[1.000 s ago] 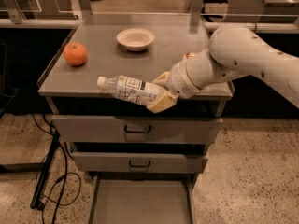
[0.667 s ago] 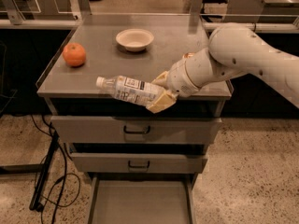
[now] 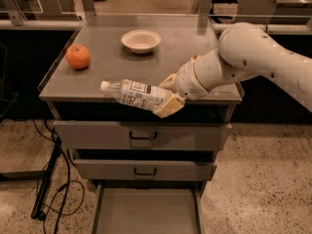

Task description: Place blue plastic bottle into bottom drawer

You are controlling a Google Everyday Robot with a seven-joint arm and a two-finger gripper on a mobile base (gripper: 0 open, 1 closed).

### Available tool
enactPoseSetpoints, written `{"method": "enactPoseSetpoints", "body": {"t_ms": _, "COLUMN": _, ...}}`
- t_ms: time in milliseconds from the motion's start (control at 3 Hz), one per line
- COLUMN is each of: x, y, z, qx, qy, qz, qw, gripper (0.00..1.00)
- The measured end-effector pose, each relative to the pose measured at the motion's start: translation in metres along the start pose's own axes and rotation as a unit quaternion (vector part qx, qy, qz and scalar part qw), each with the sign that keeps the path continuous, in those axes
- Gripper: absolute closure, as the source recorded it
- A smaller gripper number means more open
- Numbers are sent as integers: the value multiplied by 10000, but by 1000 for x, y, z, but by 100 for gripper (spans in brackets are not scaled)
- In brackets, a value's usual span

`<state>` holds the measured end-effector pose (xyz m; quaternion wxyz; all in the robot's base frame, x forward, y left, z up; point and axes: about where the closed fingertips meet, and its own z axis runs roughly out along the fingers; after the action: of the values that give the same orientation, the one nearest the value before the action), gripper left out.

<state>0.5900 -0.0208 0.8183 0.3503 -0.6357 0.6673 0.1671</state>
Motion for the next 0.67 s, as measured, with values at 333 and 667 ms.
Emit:
{"method": "enactPoseSetpoints", "body": {"t_ms": 333, "x": 2, "y": -6, "z": -1, "qx": 2, "qy": -17, "qz": -18, "qw": 10000, "gripper": 100}}
{"method": "enactPoseSetpoints", "body": {"t_ms": 667, "x": 5, "y": -2, "z": -3, "qx": 26, "qy": 22, "qz": -20, "qw": 10000, "gripper": 100}}
